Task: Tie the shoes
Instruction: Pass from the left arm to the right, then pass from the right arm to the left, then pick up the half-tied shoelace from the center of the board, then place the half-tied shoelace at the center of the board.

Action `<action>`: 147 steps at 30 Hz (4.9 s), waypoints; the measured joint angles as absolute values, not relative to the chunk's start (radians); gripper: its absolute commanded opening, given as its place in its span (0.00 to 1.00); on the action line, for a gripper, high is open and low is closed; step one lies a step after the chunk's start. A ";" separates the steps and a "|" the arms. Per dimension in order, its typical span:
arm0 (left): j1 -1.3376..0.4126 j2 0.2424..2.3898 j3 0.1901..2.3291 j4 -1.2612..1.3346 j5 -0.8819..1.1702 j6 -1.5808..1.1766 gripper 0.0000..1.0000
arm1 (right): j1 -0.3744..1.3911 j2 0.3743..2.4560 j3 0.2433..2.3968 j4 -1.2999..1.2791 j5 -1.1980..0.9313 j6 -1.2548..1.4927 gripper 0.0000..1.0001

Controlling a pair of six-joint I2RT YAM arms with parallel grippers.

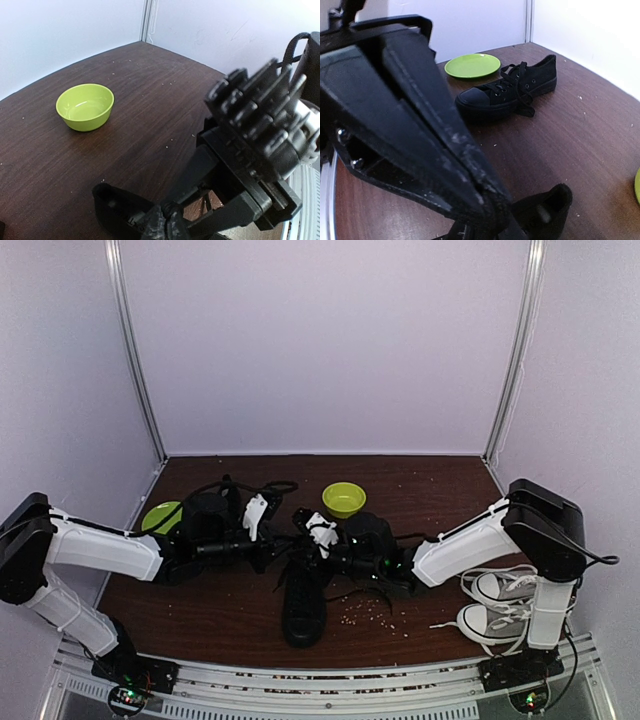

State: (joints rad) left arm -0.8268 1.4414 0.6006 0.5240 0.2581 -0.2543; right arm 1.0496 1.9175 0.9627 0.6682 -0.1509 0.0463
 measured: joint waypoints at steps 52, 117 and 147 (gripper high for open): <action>-0.668 1.460 0.779 0.036 0.798 0.670 0.32 | 0.950 1.917 1.076 0.333 -0.602 -0.405 0.00; -0.933 1.427 0.612 0.514 0.062 -0.246 0.00 | 0.950 1.752 1.024 -0.580 -0.081 0.303 0.00; -0.960 1.432 0.612 0.521 0.042 -0.227 0.00 | 0.935 2.216 1.976 -0.437 -0.554 0.345 0.34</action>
